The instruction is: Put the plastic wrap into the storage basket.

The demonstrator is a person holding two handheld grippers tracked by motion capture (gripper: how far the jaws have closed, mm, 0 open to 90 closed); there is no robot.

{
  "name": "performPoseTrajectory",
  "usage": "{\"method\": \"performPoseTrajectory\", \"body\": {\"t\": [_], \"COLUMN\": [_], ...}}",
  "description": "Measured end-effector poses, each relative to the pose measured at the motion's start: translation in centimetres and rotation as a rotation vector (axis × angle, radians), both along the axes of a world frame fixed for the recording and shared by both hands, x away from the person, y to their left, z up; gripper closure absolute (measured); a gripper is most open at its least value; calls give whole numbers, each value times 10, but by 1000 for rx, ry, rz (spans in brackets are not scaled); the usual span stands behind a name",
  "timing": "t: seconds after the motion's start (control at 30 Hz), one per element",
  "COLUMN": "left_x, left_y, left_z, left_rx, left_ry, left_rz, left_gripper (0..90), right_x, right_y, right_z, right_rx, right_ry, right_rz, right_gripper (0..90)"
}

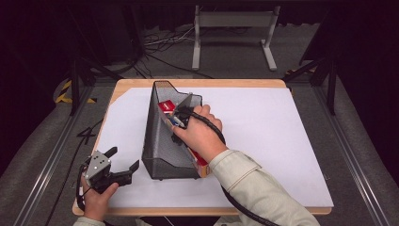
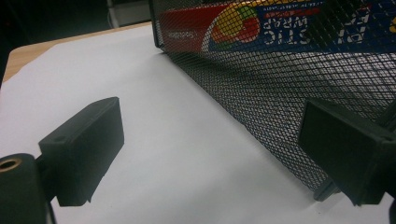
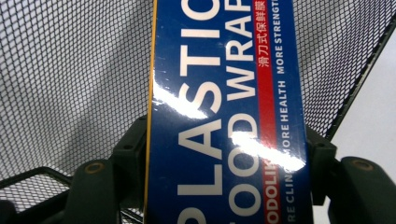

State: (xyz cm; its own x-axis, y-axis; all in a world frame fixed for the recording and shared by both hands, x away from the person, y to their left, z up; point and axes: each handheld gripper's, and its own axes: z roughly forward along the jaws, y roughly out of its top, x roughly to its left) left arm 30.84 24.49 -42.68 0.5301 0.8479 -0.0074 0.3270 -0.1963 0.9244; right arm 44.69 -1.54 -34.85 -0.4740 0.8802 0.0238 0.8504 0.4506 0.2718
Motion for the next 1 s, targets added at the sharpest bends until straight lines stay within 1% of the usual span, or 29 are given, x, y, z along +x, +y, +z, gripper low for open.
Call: {"method": "performPoseTrajectory", "body": {"t": [0.03,0.2,0.27,0.37,0.53,0.57,0.63,0.73,0.8,0.9,0.93,0.97,1.0], "left_x": [0,0,0,0,1,1,1,1,1,1,1,1,1], "left_y": [0,-1,-1,-1,-1,-1,-1,-2,-2,-1,-1,-1,-1], "left_z": [0,0,0,-1,-1,-1,-1,-1,-1,-1,-1,-1,-1], "left_rx": [1,6,6,5,5,6,4,8,9,8,5,5,4], "left_ry": [0,4,4,5,6,5,6,7,7,6,4,4,4], "left_rz": [-1,-1,0,0,-2,-3,-4,-5,-4,-3,-2,-2,-2], "left_gripper": [81,81,81,81,81,81,81,81,81,81,81,81,81], "right_x": [0,-1,-2,-2,-3,-3,-4,-5,-5,-6,-6,-6,-7], "right_y": [0,0,1,1,0,-1,-3,-6,-9,-12,-13,-13,-15], "right_z": [0,-1,-3,-3,-1,0,1,4,7,13,15,15,18], "right_rx": [-10,-29,-41,-47,-10,-3,11,12,35,46,49,49,52], "right_ry": [-5,-18,-19,-20,-31,-37,-65,-101,-135,-159,-174,-174,-185], "right_rz": [12,20,27,33,33,33,31,45,49,46,47,47,49], "right_gripper": [356,339,322,314,269,261,223,203,172,155,155,155,155]}}
